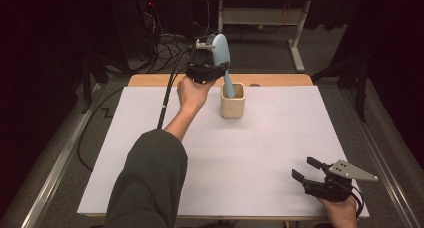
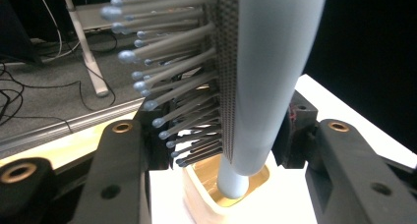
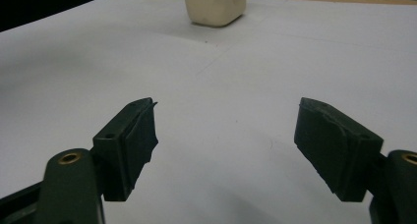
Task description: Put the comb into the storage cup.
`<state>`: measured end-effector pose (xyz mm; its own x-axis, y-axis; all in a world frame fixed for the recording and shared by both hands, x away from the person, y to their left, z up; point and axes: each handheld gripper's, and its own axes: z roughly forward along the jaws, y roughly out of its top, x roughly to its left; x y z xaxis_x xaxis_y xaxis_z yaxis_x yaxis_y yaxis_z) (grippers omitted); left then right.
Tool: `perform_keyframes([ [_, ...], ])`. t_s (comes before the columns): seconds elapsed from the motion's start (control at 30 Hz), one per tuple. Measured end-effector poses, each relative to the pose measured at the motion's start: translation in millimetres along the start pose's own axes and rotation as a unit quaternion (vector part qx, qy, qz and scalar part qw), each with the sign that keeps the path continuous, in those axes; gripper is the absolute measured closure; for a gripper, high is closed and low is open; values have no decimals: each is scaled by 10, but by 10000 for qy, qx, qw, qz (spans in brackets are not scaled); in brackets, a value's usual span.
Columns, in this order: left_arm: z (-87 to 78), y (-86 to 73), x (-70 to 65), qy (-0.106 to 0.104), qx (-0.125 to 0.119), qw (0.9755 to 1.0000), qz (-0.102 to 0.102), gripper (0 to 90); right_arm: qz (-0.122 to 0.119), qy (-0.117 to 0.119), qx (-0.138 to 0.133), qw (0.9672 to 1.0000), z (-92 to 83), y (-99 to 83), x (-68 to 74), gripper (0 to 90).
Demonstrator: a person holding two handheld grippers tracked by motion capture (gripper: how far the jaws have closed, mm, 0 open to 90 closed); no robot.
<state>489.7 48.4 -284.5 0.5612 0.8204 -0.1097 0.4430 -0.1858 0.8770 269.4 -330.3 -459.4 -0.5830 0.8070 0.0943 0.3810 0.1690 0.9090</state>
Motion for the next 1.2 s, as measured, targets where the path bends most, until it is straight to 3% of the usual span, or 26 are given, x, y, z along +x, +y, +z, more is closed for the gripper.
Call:
perform_keyframes([
  [0.43,99,-39,-38,17,120,9999,34,517,-2,12,-4,10000,-1,-2,-4,243],
  [0.8,219,-109,-60,-3,360,9993,128,516,35,28,5,10000,4,-8,-13,242],
  [1.2,272,-137,-95,-51,397,9991,129,516,41,13,-30,10000,-6,-7,-12,242],
])
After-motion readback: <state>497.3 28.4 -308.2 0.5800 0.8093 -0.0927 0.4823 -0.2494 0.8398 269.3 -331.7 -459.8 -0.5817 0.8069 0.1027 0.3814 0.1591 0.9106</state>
